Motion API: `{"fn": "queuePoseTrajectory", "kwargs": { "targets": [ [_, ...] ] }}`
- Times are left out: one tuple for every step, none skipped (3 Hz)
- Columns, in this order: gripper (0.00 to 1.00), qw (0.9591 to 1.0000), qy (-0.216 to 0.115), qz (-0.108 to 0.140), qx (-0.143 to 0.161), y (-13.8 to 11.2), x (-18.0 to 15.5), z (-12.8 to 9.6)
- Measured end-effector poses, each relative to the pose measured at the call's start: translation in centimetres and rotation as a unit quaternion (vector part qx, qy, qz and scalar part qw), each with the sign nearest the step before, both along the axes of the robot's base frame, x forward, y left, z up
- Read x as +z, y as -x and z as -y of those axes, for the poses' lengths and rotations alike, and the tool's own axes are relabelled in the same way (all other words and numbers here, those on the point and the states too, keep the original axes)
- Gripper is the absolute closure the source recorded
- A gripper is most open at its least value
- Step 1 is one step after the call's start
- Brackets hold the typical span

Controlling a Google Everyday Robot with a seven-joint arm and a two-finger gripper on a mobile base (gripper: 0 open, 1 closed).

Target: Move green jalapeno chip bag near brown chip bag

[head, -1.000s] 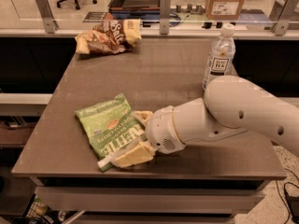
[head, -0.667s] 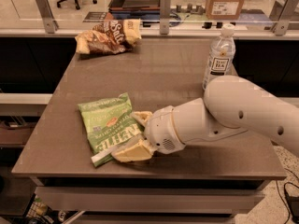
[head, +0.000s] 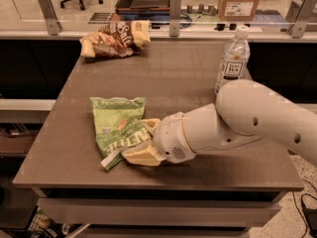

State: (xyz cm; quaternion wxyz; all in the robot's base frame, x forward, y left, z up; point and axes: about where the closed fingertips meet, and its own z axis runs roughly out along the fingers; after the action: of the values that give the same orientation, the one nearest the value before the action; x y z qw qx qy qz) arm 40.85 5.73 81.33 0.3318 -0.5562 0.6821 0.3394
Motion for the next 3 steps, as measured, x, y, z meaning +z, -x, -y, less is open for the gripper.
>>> {"fn": "queuePoseTrajectory", "kwargs": {
  "targets": [
    [1.0, 1.0, 0.002, -0.004, -0.002, -2.2, 1.0, 0.6],
    [1.0, 0.9997, 0.008, 0.001, -0.025, -5.0, 3.4, 2.0],
    [1.0, 0.999, 0.016, 0.011, -0.04, -7.1, 5.6, 2.7]
  ]
}}
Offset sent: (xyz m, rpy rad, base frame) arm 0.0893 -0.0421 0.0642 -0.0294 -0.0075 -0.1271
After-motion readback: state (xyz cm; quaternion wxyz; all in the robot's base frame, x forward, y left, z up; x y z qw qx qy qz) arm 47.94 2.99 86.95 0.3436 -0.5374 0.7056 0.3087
